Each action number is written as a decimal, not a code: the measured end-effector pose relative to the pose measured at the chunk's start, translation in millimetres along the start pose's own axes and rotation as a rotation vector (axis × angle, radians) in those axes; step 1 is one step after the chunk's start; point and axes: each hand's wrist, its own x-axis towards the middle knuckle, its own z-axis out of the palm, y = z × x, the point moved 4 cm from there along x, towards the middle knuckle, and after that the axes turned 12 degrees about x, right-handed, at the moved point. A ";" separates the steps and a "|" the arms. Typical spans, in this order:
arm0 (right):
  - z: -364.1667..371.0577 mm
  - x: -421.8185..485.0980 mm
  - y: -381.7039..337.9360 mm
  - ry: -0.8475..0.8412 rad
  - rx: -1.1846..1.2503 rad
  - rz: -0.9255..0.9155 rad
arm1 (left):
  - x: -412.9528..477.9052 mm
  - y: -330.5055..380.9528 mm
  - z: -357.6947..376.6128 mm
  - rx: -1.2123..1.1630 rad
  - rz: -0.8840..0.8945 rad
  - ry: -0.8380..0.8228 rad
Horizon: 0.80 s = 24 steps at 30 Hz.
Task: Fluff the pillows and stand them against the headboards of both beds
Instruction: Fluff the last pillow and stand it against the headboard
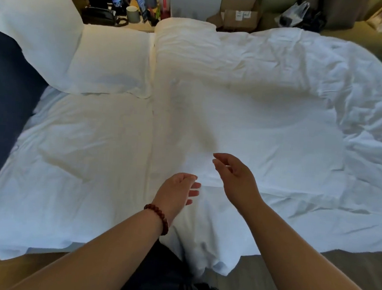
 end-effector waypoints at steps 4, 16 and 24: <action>-34.3 35.6 -2.7 0.017 0.002 -0.038 | 28.7 20.5 39.2 -0.050 -0.032 -0.058; -133.0 138.3 8.6 -0.077 -0.037 -0.049 | 88.3 72.6 122.3 -0.137 -0.126 0.031; -174.3 227.4 34.4 -0.435 -0.151 -0.176 | 92.3 73.0 194.3 -0.354 -0.253 0.448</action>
